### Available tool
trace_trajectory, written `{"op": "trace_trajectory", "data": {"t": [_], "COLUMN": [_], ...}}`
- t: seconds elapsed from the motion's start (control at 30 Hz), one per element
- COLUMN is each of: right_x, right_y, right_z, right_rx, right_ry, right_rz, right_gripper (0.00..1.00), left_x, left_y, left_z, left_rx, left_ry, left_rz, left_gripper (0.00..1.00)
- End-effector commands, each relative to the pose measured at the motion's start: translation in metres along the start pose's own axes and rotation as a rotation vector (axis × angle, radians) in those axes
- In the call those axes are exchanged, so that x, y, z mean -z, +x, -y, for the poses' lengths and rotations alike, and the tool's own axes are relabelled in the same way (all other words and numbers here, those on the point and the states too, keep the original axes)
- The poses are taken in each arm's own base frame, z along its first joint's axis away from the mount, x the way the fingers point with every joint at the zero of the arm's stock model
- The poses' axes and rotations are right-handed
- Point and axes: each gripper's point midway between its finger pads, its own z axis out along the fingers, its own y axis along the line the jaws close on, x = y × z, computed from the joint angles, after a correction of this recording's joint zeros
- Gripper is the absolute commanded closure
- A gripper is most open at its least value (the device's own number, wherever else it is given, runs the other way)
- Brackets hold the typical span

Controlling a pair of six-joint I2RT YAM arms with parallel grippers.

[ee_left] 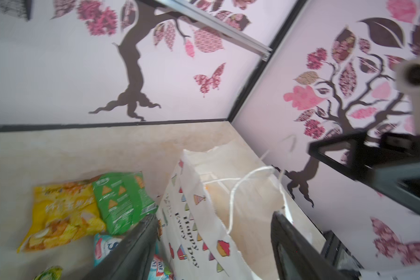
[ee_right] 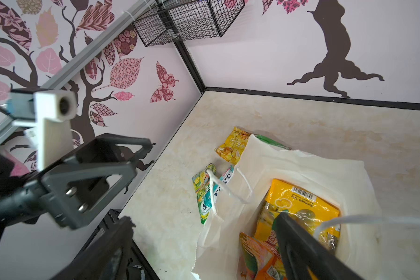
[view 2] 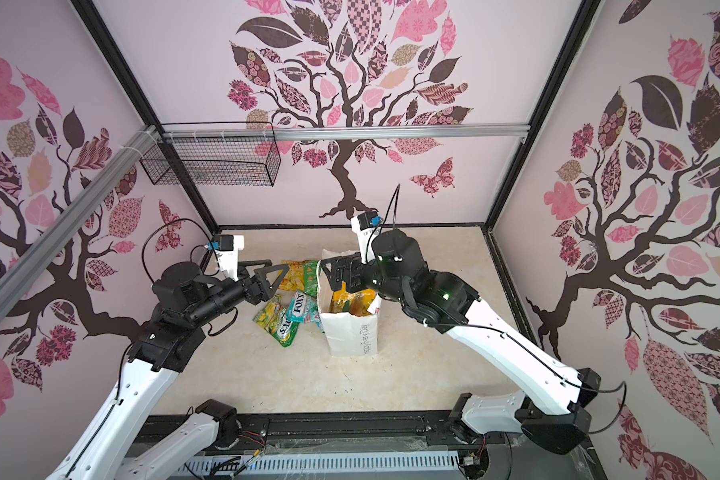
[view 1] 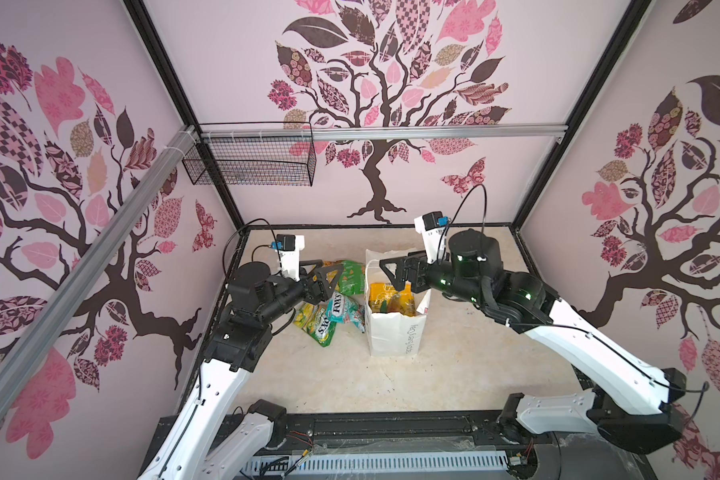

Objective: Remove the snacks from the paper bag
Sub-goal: 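Lower the right gripper into the paper bag toward the yellow packet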

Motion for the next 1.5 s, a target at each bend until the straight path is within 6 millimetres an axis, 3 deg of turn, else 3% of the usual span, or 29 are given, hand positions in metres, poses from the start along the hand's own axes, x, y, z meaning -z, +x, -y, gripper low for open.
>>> {"op": "trace_trajectory", "data": {"t": [0.0,0.27,0.47,0.7,1.13,1.47], "right_x": [-0.01,-0.05,-0.08,-0.104,-0.118,-0.119], "right_y": [-0.003,-0.018,-0.009,0.025,0.098,0.135], "right_z": [0.013,0.031,0.051,0.076,0.088,0.1], "right_rx": [-0.036,0.005,0.04,0.072,0.037,0.029], "right_ry": [0.028,0.138,0.227,0.299,0.254,0.263], "right_rz": [-0.091,-0.164,-0.225,-0.328,-0.545,-0.642], "right_gripper": [0.11,0.2,0.3,0.44,0.66,0.67], "left_x": [0.015,0.033,0.028,0.034,0.033,0.031], "left_y": [-0.01,-0.003,0.013,0.008,0.007,0.006], "left_z": [0.054,0.108,0.105,0.098,0.089,0.089], "left_rx": [-0.231,-0.39,-0.451,-0.458,-0.452,-0.444], "left_ry": [0.174,0.334,0.295,0.243,0.188,0.189], "left_rz": [-0.015,-0.056,-0.131,-0.103,-0.103,-0.1], "left_gripper": [0.23,0.2,0.19,0.01,0.01,0.01]}}
